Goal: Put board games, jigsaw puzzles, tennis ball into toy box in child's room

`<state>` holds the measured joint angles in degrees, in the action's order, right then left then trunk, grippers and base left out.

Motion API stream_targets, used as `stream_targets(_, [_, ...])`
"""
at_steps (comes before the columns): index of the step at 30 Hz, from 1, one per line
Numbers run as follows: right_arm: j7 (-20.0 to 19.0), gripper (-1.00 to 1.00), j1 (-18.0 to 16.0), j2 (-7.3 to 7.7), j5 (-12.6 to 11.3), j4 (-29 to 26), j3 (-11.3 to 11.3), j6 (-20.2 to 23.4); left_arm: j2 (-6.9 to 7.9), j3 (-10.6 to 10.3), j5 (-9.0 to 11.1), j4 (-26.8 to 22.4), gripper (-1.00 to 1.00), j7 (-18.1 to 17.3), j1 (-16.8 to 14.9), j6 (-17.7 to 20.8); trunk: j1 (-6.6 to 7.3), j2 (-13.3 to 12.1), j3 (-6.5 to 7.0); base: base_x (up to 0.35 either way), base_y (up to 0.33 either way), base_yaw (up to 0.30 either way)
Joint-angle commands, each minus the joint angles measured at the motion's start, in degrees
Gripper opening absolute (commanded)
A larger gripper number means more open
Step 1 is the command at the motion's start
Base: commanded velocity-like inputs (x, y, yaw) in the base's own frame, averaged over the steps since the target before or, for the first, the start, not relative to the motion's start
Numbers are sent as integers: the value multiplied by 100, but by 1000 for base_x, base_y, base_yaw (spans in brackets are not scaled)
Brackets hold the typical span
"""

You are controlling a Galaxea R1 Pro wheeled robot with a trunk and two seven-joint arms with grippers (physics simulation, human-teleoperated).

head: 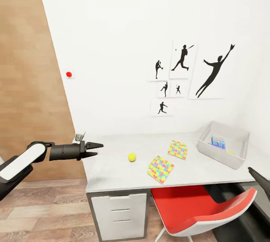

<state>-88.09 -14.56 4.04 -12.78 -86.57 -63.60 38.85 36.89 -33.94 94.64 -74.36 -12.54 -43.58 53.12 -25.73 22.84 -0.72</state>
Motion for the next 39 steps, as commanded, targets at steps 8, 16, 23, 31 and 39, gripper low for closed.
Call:
stream_targets(8, [6,100,-3,2,69,3,27,70,3,-17,-27,9,100,-54,-2,-3,-5,8,7,197,-120,280])
stream_targets(16, [26,100,-3,1,91,-5,46,75,3,-17,-24,9,100,-56,7,3,-5,8,9,51,-31,178])
stream_targets(23, [1557,100,-2,-8,126,-24,1126,521,3,-18,-29,9,100,-64,7,5,-5,8,9,0,0,3])
stream_targets(31, [5410,100,-360,-5,13,16,3171,1106,1,-25,-33,9,100,-63,7,2,-5,8,9,0,0,0])
stream_targets(39, [7539,100,-663,-31,-5,53,4350,1149,3,-25,-33,9,100,-51,7,4,-5,8,9,0,0,0])
